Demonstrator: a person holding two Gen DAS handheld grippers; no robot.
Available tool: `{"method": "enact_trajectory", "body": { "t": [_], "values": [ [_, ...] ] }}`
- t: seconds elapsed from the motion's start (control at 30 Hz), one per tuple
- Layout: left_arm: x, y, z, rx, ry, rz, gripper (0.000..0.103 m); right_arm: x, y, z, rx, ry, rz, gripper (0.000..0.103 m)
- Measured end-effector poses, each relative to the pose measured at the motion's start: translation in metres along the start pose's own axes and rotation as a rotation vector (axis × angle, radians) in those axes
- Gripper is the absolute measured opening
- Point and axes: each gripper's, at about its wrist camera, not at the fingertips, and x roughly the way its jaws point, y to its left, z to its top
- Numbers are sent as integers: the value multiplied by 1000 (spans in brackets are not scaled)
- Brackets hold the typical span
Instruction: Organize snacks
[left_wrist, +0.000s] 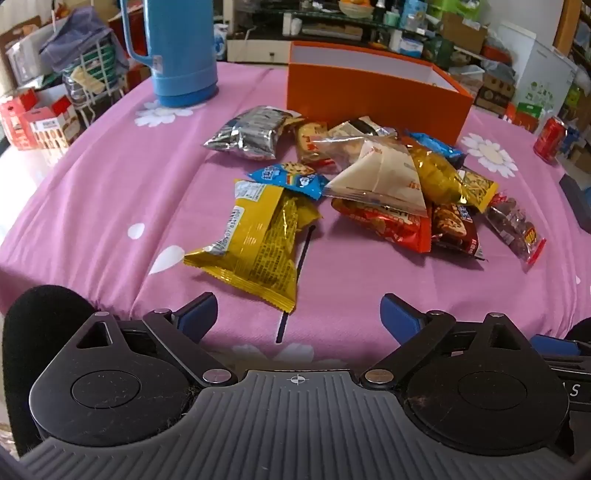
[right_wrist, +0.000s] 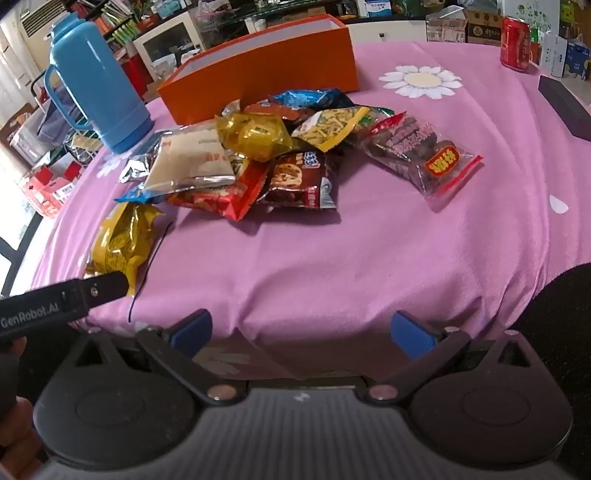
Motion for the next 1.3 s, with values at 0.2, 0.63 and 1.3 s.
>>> {"method": "enact_trajectory", "body": {
  "t": [0.2,0.63,1.3],
  "values": [
    [0,-5,-1,16,-2,6,78,0,1,0,-4,-2,-6,102],
    [3,-1,-1,6,13,4,80,0,-3,0,4,0,8,102],
    [2,-5,-1,19,11,5,81,1,-1,-2,15,7,14,102]
  ]
}}
